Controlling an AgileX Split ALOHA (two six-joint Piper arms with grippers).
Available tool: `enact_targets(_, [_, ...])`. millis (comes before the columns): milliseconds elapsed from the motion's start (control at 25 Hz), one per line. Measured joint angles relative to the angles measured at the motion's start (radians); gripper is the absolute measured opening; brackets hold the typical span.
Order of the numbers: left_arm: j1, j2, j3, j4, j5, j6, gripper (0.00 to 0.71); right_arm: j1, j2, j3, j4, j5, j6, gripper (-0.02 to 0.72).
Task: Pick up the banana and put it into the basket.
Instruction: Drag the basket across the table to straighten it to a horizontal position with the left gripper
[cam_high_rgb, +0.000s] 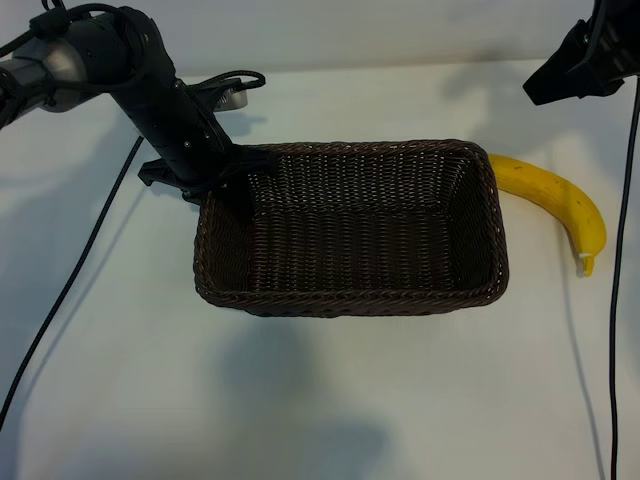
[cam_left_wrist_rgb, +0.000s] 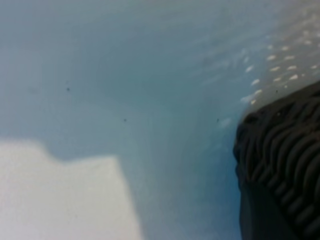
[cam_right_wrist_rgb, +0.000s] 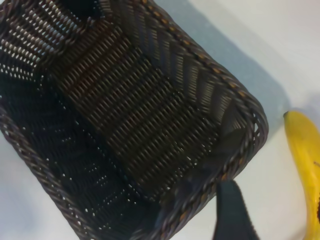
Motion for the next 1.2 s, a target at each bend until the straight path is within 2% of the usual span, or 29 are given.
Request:
enact_targets(320, [-0.001, 0.000, -0.005, 0.000, 0.000, 0.000, 0.216, 0.000, 0.000, 0.000, 0.000, 0.000, 0.000, 0.420])
enact_targets(360, [-0.001, 0.000, -0.005, 0.000, 0.000, 0.000, 0.234, 0.000, 0.000, 0.000, 0.000, 0.000, 0.000, 0.420])
enact_targets(560, [-0.001, 0.000, -0.006, -0.018, 0.008, -0.005, 0.437, 0.000, 0.000, 0.000, 0.000, -0.001, 0.000, 0.420])
enact_targets(680, [-0.001, 0.000, -0.006, -0.019, 0.010, -0.009, 0.502, 0.000, 0.000, 0.000, 0.000, -0.001, 0.000, 0.420])
enact_targets(1200, [-0.001, -0.001, -0.008, -0.022, 0.016, -0.012, 0.521, 0.000, 0.000, 0.000, 0.000, -0.001, 0.000, 0.420])
